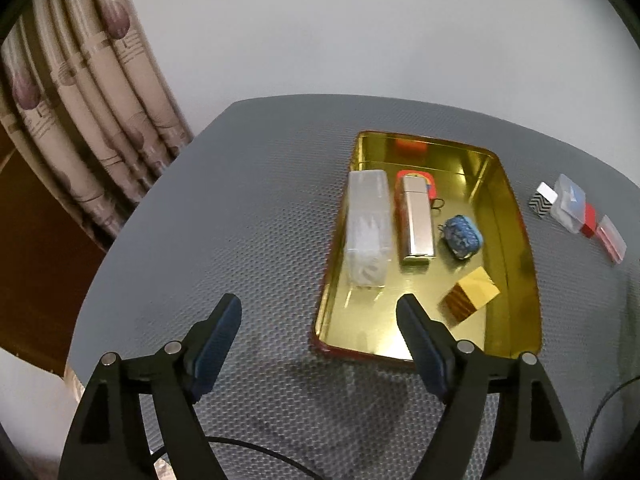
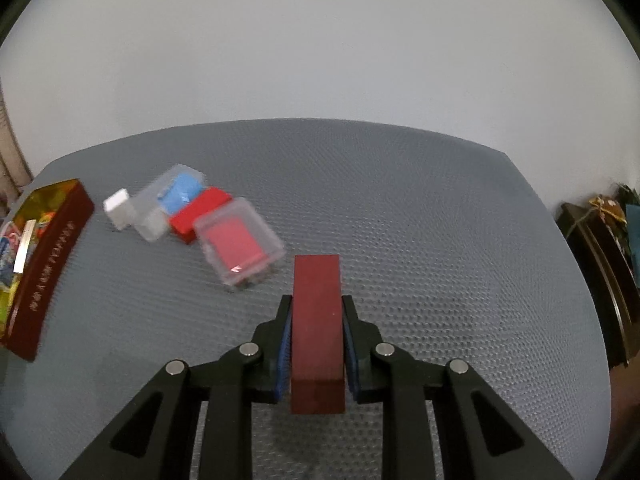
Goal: Organize rigid objects
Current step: 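Carry the dark red bar into the gold tin and open the right gripper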
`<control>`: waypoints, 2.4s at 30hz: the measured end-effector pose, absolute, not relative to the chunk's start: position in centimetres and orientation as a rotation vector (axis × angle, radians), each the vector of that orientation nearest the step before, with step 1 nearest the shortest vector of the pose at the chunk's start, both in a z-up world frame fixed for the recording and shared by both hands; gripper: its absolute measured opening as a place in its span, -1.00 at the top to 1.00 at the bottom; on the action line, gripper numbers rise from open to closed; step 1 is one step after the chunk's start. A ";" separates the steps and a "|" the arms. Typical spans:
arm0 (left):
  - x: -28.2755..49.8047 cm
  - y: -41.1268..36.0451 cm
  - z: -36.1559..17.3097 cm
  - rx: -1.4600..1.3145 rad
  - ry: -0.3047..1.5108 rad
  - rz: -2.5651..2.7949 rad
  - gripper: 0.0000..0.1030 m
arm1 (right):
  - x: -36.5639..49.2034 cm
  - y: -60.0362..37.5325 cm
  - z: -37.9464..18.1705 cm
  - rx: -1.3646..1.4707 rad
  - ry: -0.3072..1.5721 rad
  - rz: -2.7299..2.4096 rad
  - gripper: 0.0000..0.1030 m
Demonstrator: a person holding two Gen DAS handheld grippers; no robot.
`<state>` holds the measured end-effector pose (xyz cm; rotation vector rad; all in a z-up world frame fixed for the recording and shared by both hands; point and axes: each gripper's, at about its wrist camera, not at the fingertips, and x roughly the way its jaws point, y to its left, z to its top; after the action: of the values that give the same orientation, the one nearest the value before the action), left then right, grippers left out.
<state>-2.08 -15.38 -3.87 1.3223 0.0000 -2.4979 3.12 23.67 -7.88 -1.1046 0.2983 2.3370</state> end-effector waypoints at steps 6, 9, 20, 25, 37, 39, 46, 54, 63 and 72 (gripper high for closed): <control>-1.5 -16.8 -3.3 1.292 0.058 -2.492 -0.50 | 2.1 19.9 -6.3 -1.115 0.245 2.438 0.58; -1.4 -17.4 -3.0 1.279 0.081 -2.489 -0.50 | 0.6 17.1 -5.1 -1.132 0.210 2.494 0.58; -0.4 -20.6 -3.1 1.254 0.159 -2.411 -0.51 | -6.4 6.4 -2.9 -1.224 0.095 2.740 0.58; -0.3 -21.6 -3.4 1.244 0.186 -2.377 -0.51 | -9.3 1.9 -2.4 -1.277 0.068 2.834 0.58; 0.0 -23.6 -3.9 1.226 0.247 -2.321 -0.52 | -14.3 -5.0 -3.7 -1.416 -0.021 2.907 0.58; 0.1 -23.8 -4.1 1.232 0.266 -2.316 -0.52 | -15.0 -5.4 -4.2 -1.443 0.008 2.906 0.58; -0.1 -23.6 -4.6 1.240 0.277 -2.311 -0.52 | -15.8 -6.9 -5.2 -1.497 0.012 2.926 0.58; -0.1 -23.1 -4.6 1.239 0.279 -2.327 -0.52 | -16.7 -7.9 -6.6 -1.553 0.051 2.919 0.58; -0.2 -23.4 -4.8 1.253 0.298 -2.332 -0.52 | -16.6 -8.0 -7.5 -1.589 -0.003 2.894 0.56; -0.2 -23.5 -5.2 1.260 0.300 -2.328 -0.52 | -15.7 -7.1 -6.8 -1.564 0.009 2.915 0.55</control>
<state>-0.25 -23.50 -5.16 1.2596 0.3005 -2.3278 -15.72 -7.08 -6.84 -1.5635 0.0095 2.9148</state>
